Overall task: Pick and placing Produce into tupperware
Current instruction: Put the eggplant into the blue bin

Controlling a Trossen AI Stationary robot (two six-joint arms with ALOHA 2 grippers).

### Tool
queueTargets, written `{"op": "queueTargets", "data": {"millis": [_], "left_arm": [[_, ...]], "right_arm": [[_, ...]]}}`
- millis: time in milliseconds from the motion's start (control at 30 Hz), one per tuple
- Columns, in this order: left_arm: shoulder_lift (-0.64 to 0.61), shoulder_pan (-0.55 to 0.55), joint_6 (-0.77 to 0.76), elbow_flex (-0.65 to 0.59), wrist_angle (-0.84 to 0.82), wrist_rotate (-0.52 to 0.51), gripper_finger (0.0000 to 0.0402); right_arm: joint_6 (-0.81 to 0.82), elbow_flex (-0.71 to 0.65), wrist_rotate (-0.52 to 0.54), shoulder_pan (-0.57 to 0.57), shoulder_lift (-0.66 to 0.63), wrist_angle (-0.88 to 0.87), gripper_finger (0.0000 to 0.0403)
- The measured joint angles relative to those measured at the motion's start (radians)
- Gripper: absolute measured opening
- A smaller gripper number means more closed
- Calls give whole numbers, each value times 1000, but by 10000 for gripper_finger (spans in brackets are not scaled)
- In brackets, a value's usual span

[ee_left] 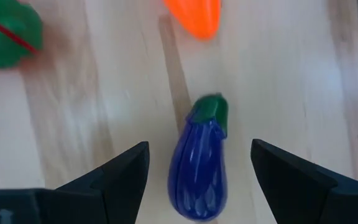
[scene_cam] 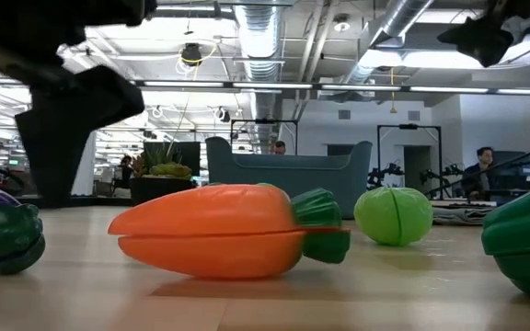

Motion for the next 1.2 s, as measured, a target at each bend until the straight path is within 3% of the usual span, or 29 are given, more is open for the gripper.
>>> {"op": "queueTargets", "data": {"millis": [467, 1200], "left_arm": [[3, 4, -51, -8, -43, 36, 263], [3, 39, -7, -9, -30, 83, 252]], "right_arm": [[-13, 0, 53, 9, -113, -67, 329], [-37, 0, 56, 7, -118, -95, 329]]}}
